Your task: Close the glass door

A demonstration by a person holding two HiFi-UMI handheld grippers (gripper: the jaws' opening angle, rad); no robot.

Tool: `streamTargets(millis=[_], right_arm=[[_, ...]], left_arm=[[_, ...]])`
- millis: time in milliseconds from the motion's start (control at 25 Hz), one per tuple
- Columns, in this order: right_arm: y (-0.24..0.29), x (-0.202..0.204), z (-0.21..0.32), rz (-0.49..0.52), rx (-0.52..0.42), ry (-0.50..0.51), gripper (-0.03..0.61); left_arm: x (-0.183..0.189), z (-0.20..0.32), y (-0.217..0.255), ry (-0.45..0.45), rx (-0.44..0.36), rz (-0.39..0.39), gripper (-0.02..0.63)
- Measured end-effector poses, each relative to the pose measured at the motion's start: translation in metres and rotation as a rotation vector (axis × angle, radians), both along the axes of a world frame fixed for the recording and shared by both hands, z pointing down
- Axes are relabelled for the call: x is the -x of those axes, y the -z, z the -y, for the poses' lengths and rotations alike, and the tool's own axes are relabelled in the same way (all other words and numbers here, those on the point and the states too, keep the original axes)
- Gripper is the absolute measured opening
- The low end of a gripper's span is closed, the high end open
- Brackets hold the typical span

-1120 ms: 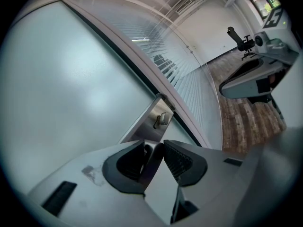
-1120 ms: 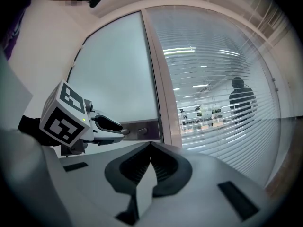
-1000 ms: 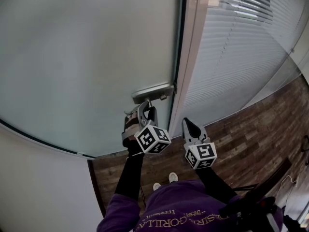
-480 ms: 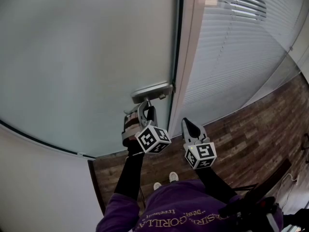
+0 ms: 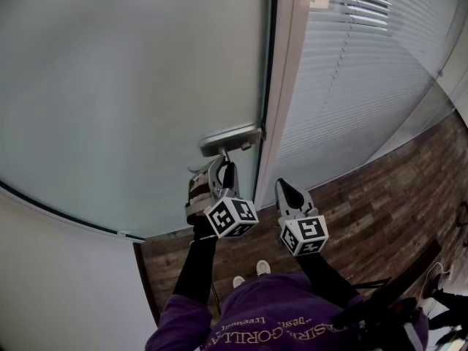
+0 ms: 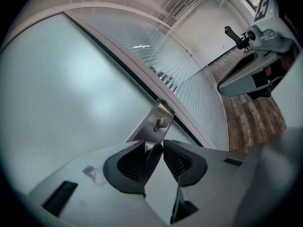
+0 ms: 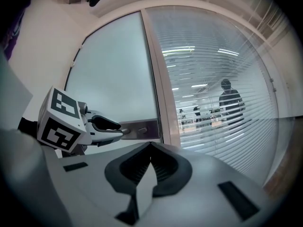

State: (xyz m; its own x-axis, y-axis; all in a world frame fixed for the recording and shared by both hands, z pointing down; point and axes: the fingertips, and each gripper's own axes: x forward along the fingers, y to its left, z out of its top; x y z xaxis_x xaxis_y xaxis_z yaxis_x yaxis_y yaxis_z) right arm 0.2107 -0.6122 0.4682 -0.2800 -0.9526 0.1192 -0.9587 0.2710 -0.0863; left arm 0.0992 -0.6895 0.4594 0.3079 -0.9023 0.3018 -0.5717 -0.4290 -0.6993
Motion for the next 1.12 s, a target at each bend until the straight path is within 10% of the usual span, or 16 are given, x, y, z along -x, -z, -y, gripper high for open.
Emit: streamTargets(millis=[400,1120], right_arm=[[0.003,0.014,-0.003,0.002,-0.009,0.024,-0.009],[0.006,0.044,-0.01,0.014,-0.02,0.074,-0.009]], left_arm=[[0.01,-0.021,0.018,0.009,-0.045,-0.156,0.115],[0.072,-0.059,-0.015,0.146,0.113,-0.526,0.114]])
